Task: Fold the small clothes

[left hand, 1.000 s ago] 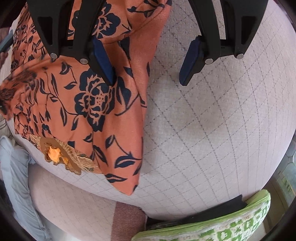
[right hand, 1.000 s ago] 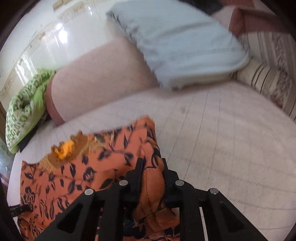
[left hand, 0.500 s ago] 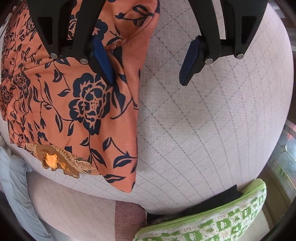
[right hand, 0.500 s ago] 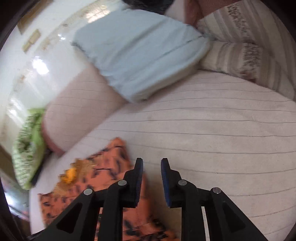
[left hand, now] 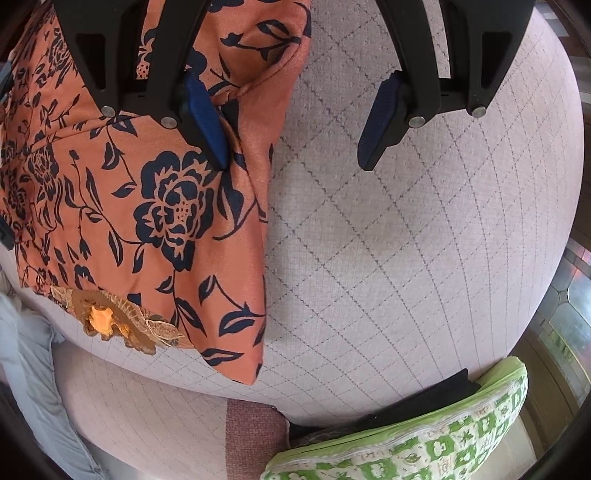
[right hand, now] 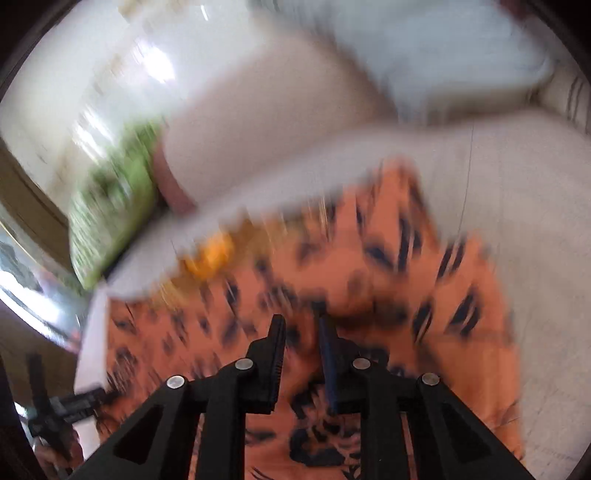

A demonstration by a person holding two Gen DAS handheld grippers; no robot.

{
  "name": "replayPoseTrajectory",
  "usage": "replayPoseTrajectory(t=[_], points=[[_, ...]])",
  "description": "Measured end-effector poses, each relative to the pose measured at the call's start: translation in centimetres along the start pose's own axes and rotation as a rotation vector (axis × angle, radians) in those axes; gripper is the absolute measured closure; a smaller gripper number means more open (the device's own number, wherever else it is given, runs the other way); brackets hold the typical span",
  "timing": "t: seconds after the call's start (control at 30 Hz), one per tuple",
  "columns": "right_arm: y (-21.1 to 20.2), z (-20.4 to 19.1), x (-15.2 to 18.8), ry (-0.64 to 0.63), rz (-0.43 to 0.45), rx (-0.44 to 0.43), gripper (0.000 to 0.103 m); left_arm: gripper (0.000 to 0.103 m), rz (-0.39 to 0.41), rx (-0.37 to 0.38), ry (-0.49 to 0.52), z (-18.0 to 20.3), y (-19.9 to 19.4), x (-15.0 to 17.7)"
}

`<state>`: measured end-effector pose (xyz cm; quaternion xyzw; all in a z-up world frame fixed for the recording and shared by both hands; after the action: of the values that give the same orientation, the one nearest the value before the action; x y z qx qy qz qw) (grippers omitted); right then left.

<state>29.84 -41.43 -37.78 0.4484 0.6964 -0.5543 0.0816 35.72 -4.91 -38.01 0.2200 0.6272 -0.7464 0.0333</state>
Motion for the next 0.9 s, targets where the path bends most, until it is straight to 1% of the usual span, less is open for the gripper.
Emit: replayPoseTrajectory(t=[0.03, 0.07, 0.1, 0.13, 0.17, 0.23, 0.33, 0.47, 0.53, 0.57, 0.63, 0.67, 0.7, 0.73, 0.77, 0.8, 0.83, 0.87, 0.9], points=[[0.4, -0.1, 0.3, -0.001, -0.029, -0.001, 0.081, 0.029, 0.000, -0.002, 0.003, -0.1, 0.1, -0.1], [1.4, -0.1, 0.9, 0.000, -0.093, -0.015, 0.081, 0.029, 0.001, -0.005, 0.009, -0.2, 0.1, -0.1], [2.9, -0.2, 1.9, 0.000, -0.175, -0.021, 0.081, 0.029, 0.001, -0.010, 0.017, -0.1, 0.1, 0.0], [3.9, -0.2, 2.6, -0.006, -0.199, -0.003, 0.081, 0.029, 0.001, -0.012, 0.019, -0.2, 0.1, 0.0], [3.6, -0.4, 2.6, -0.018, -0.152, 0.005, 0.081, 0.029, -0.001, -0.012, 0.019, -0.2, 0.1, 0.1], [3.1, -1.2, 2.3, -0.047, -0.157, 0.040, 0.080, 0.029, 0.001, -0.005, 0.012, -0.3, 0.0, 0.1], [1.7, -2.8, 1.7, -0.103, -0.113, 0.030, 0.080, 0.030, 0.013, 0.035, -0.037, -0.9, -0.5, -0.2], [1.4, -6.4, 1.6, -0.217, -0.129, -0.042, 0.079, 0.030, 0.049, 0.075, -0.094, -2.2, -1.3, -0.9], [2.2, -8.5, 1.6, -0.292, -0.136, -0.038, 0.077, 0.030, 0.057, 0.069, -0.102, -2.8, -1.5, -1.0], [2.6, -9.4, 1.6, -0.319, -0.143, -0.036, 0.077, 0.030, 0.056, 0.067, -0.105, -3.0, -1.5, -1.1], [3.9, -11.2, 2.1, -0.353, -0.192, -0.059, 0.077, 0.030, 0.057, 0.072, -0.113, -3.5, -1.4, -1.2], [4.6, -12.2, 2.7, -0.359, -0.241, -0.088, 0.077, 0.030, 0.055, 0.072, -0.112, -3.6, -1.3, -1.3], [6.0, -12.9, 3.8, -0.355, -0.321, -0.109, 0.077, 0.030, 0.052, 0.068, -0.103, -3.5, -1.2, -1.4], [7.0, -13.2, 4.7, -0.346, -0.353, -0.096, 0.075, 0.030, 0.050, 0.054, -0.089, -3.5, -0.9, -1.4], [7.0, -13.5, 4.7, -0.331, -0.306, -0.087, 0.074, 0.030, 0.047, 0.033, -0.078, -3.4, -0.6, -1.4], [6.4, -14.0, 4.8, -0.307, -0.270, -0.122, 0.069, 0.030, 0.044, 0.013, -0.069, -3.4, -0.4, -1.3], [6.0, -14.4, 5.3, -0.291, -0.289, -0.165, 0.067, 0.030, 0.043, 0.005, -0.065, -3.2, -0.3, -1.3], [5.5, -14.9, 6.1, -0.299, -0.332, -0.204, 0.067, 0.030, 0.043, -0.004, -0.060, -3.2, -0.3, -1.2], [4.8, -15.1, 6.6, -0.330, -0.340, -0.199, 0.067, 0.029, 0.040, -0.016, -0.056, -3.3, -0.2, -1.1]])
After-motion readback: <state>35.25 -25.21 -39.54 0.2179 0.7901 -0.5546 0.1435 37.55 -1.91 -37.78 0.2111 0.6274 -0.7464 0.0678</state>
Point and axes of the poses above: each gripper's, at about its wrist camera, not at the fingertips, and y roughly the way its jaws point, z to its right, x to its underside, the point moved 6 cm from there along y, roughly the way its jaws point, and after that the axes turned 10 degrees about x, right-handed, at the moved point
